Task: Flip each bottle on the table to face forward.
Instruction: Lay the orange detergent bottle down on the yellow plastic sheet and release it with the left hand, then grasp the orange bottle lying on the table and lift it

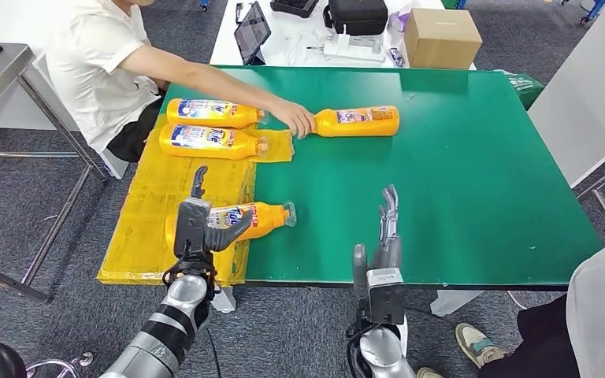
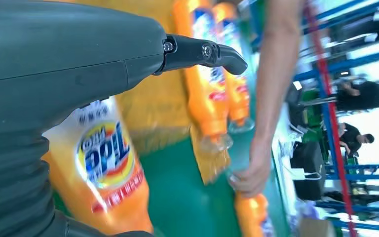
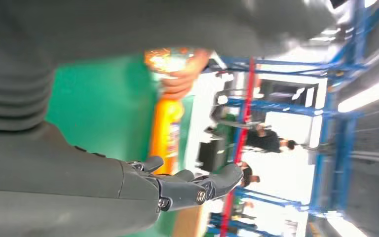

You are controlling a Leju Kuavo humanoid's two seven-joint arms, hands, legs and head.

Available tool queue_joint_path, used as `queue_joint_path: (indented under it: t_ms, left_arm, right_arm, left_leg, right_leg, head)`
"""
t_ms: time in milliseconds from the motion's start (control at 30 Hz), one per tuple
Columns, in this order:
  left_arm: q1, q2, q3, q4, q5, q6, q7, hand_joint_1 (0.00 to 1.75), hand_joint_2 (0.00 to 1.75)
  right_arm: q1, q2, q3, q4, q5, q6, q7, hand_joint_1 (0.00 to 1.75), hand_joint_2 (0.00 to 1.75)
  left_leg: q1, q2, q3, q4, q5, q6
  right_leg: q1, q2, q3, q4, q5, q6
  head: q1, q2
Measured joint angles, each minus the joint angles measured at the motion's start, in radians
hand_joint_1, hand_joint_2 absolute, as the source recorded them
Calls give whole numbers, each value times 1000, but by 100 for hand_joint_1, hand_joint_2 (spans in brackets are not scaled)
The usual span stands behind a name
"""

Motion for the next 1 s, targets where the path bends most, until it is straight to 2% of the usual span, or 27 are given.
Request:
queue_joint_path:
  t_ms: [133, 300, 400, 467, 533, 633, 733, 800, 1000]
  left_arm:
    - [8, -1, -4, -31, 62, -4, -4, 0, 175]
    - [35, -1, -29, -74, 88, 2, -9, 0, 175]
    - [59, 2, -35, -101, 83, 10, -10, 0, 175]
    - [105, 8, -40, -139, 71, 14, -7, 0, 175]
    - [180, 16, -48, -193, 54, 6, 3, 0, 175]
    - [300, 25, -70, -273, 19, -10, 12, 0, 175]
    - [372, 35, -116, -328, -41, -3, 19, 0, 175]
    - [394, 41, -149, -350, -95, 19, 32, 0, 175]
    - [416, 56, -194, -361, -194, 52, 68, 0, 175]
  right_arm:
    - [5, -7, 11, -51, -24, -10, -2, 0, 0]
    - [11, -10, 9, -52, -29, 13, 0, 0, 0]
    - [12, -18, 9, -37, -7, 80, 83, 0, 0]
    - [19, -32, 8, -5, 62, 124, 172, 0, 87]
    - [36, -45, 0, 28, 144, 102, 217, 0, 175]
    - [59, -54, -31, 46, 300, -14, 236, 0, 175]
    - [66, -62, -82, 47, 555, -106, 250, 0, 175]
    - [63, -72, -116, 49, 644, -115, 268, 0, 175]
    - [31, -130, -148, 73, 758, -116, 349, 0, 175]
  left_leg:
    - [0, 0, -1, 0, 0, 0]
    - [0, 0, -1, 0, 0, 0]
    - [0, 0, -1, 0, 0, 0]
    - [0, 0, -1, 0, -1, 0]
    - [0, 0, -2, 0, -1, 0]
    - [0, 0, -4, 0, -2, 0]
    - [0, 0, -5, 0, -2, -1]
    - [0, 0, -5, 0, -2, 0]
    - [0, 0, -4, 0, -1, 0]
  right_leg:
    - [0, 0, 0, 0, 0, 0]
    - [0, 0, -1, 0, 0, 0]
    - [0, 0, -1, 0, 0, 0]
    - [0, 0, -1, 0, 0, 0]
    - [0, 0, -2, 0, -1, 0]
    - [0, 0, -4, 0, -1, 0]
    - [0, 0, -5, -1, -1, 0]
    - [0, 0, -5, -1, -1, 0]
    - [0, 0, -4, -1, 0, 0]
  head:
    - [0, 0]
    - [0, 0]
    - [0, 0]
    - [0, 0]
    - [0, 0]
    - [0, 0]
    - [0, 0]
    - [0, 0]
    - [0, 0]
